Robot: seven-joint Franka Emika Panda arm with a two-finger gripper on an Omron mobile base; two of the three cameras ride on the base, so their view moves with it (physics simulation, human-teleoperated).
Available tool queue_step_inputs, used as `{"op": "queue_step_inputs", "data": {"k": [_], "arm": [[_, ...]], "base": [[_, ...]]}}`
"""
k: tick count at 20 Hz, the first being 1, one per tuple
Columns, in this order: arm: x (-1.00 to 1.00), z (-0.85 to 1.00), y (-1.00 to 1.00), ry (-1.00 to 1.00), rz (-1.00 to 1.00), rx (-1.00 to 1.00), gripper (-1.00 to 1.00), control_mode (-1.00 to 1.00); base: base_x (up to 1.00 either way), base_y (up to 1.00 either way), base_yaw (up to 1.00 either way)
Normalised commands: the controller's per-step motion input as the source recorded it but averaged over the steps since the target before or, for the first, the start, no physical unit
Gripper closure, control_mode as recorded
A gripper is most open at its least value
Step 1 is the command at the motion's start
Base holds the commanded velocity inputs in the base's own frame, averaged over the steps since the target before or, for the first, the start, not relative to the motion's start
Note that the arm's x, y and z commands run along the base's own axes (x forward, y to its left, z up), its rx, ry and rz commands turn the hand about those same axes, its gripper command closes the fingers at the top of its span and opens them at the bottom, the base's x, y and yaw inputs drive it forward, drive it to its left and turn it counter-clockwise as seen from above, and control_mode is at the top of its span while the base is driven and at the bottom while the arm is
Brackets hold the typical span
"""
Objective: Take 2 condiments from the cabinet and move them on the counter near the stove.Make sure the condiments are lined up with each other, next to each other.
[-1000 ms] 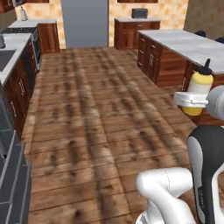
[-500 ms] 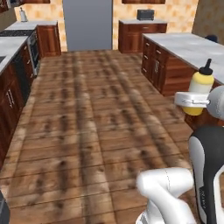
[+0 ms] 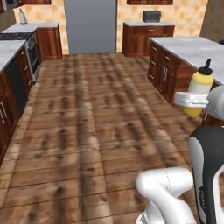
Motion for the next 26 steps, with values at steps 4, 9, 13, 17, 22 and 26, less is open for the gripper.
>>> {"op": "queue_step_inputs", "data": {"k": [4,9,13,17,22,26], "arm": [[0.00,0.00,0.00,0.00,0.00,0.00,1.00,1.00],[0.00,0.00,0.00,0.00,0.00,0.00,1.00,1.00],[0.00,0.00,0.00,0.00,0.00,0.00,1.00,1.00],[0.00,0.00,0.00,0.00,0.00,0.00,1.00,1.00],[0.00,0.00,0.00,0.00,0.00,0.00,1.00,1.00],[0.00,0.00,0.00,0.00,0.00,0.00,1.00,1.00]], "base": [[1.00,-0.03,0.14],[1.00,0.00,0.13],[1.00,0.00,0.07],[1.00,0.00,0.04],[1.00,0.02,0.08],[1.00,0.00,0.20]]}}
